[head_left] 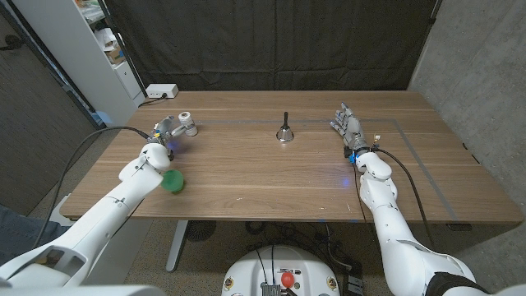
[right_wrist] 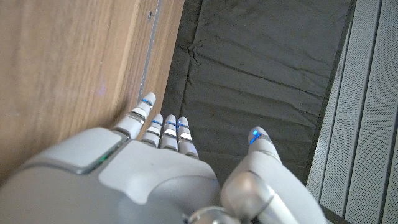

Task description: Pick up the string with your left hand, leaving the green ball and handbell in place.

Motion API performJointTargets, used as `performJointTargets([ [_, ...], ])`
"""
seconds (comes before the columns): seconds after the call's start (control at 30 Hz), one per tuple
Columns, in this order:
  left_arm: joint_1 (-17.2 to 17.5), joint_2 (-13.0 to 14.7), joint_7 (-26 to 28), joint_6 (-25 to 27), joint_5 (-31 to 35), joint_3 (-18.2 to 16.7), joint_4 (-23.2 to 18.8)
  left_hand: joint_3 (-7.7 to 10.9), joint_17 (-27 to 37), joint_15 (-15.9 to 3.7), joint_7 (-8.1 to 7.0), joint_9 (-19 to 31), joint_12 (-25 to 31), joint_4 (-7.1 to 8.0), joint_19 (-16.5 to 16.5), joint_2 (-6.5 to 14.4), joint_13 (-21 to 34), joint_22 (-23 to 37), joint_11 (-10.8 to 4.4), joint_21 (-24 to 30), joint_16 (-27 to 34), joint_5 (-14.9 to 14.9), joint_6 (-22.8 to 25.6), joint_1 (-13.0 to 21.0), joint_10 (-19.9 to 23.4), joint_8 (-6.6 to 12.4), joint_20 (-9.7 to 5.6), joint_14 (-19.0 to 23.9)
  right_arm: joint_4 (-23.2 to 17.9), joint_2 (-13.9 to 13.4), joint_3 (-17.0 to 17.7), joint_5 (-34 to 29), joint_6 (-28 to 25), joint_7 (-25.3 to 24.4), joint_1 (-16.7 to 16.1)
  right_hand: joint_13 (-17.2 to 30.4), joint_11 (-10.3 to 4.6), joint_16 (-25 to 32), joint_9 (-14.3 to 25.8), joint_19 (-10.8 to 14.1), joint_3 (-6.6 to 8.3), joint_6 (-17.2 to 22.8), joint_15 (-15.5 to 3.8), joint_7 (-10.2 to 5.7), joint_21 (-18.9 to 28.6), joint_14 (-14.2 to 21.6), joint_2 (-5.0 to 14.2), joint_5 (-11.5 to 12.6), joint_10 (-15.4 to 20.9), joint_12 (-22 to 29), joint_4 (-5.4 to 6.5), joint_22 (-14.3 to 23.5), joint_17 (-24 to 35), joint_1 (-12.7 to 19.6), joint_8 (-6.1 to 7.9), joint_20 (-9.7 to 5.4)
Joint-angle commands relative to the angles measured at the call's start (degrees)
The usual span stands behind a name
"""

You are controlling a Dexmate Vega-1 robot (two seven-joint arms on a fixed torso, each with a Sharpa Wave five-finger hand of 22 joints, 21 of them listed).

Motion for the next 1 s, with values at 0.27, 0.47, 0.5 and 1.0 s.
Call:
performJointTargets([
  [0.27,-2.6,-0.7,0.1,-0.8,0.2,1.8,3.3,0.1,0.3,0.13,0.28,0.1,0.4,0.49,0.3,0.0,0.3,0.2,0.37,-0.1,0.1,0.0,0.5,0.5,-0.1,-0.04,0.51,-0.1,3.6,-0.5,0.5,-0.5,1.1,0.1,2.1,0.3,0.03,0.3,0.2,0.3,-0.29,0.7,0.18,0.03,0.0,0.4,0.01,0.4,0.5,-0.1,0.08,0.3,0.0,0.5,-0.05,-0.09],
  [0.47,-3.4,-1.2,0.1,-0.7,0.3,2.3,4.1,0.03,0.3,0.17,0.25,0.1,0.4,0.55,0.3,0.0,0.3,0.2,0.36,0.0,0.1,0.0,0.6,0.6,-0.2,0.0,0.55,-0.2,4.1,-0.7,0.7,-0.6,1.3,0.2,2.5,0.3,0.05,0.3,0.2,0.3,-0.33,0.6,0.31,0.02,0.0,0.4,0.03,0.5,0.5,-0.2,0.06,0.3,0.0,0.5,-0.08,-0.08],
  [0.5,-3.5,-1.2,0.0,-0.8,0.3,2.3,4.2,0.02,0.3,0.18,0.21,0.1,0.4,0.55,0.2,0.0,0.3,0.2,0.37,-0.1,0.1,0.0,0.7,0.6,-0.2,0.01,0.57,-0.2,4.1,-0.7,0.7,-0.6,1.3,0.2,2.5,0.3,0.04,0.3,0.2,0.3,-0.33,0.6,0.29,0.04,0.0,0.4,0.03,0.5,0.6,-0.1,0.06,0.3,0.0,0.5,-0.08,-0.1],
  [1.0,-5.3,-1.7,0.0,-2.9,0.2,3.3,7.6,-0.12,0.3,0.12,0.27,0.1,0.5,0.66,0.3,0.0,0.3,0.2,0.33,0.0,0.1,0.0,0.7,0.6,-0.1,-0.03,0.58,-0.2,2.3,-0.4,0.4,-0.9,1.4,0.1,2.2,0.3,0.0,0.3,0.2,0.3,-0.42,0.6,0.19,0.03,0.0,0.4,0.07,0.5,0.6,-0.2,0.05,0.3,0.0,0.5,-0.08,-0.12],
])
